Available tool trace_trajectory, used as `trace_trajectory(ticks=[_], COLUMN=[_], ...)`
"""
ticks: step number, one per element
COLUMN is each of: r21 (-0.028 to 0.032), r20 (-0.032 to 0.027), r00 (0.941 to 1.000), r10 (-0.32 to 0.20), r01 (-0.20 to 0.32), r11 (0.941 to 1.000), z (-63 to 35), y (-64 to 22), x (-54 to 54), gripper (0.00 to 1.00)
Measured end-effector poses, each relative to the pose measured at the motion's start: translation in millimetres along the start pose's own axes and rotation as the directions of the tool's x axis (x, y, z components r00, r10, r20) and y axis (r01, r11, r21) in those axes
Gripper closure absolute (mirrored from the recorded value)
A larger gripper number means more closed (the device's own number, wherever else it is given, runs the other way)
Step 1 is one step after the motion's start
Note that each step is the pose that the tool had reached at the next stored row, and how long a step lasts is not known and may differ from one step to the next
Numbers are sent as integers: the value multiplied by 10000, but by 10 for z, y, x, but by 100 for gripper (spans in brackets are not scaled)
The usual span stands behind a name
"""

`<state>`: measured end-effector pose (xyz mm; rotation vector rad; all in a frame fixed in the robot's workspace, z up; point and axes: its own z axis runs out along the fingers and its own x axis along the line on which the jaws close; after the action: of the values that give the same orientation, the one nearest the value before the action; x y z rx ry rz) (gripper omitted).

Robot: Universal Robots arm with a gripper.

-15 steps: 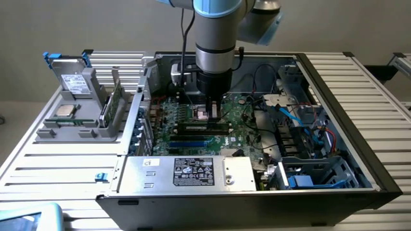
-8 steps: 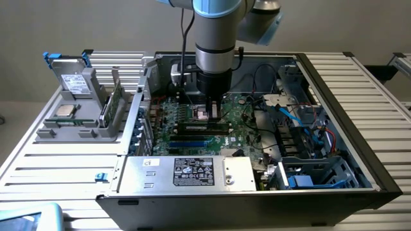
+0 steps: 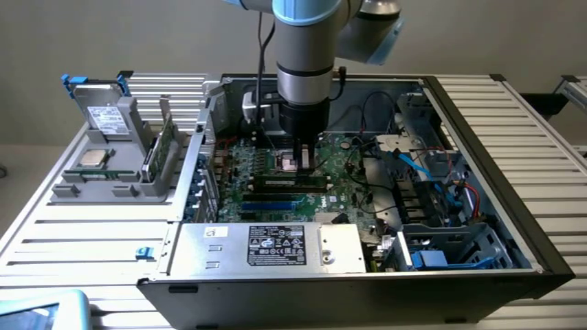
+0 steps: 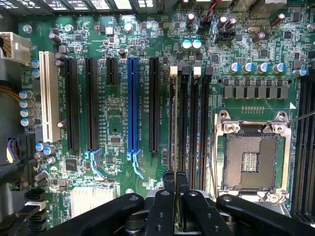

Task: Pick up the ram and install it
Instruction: 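Insert the ram into the slot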

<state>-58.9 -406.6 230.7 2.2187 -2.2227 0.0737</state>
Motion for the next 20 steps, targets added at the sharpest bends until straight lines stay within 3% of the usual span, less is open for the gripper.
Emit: trace_trajectory(ticks=[9, 16, 20], r21=[259, 330, 371], r20=[2, 2, 1], r00=[10000, 10000, 10000], r10=[-17, -25, -39], r01=[17, 25, 39], r11=[9997, 9995, 9993], z=[-1, -42, -131], y=[40, 80, 78], x=[-3, -6, -3], gripper=[87, 87, 87])
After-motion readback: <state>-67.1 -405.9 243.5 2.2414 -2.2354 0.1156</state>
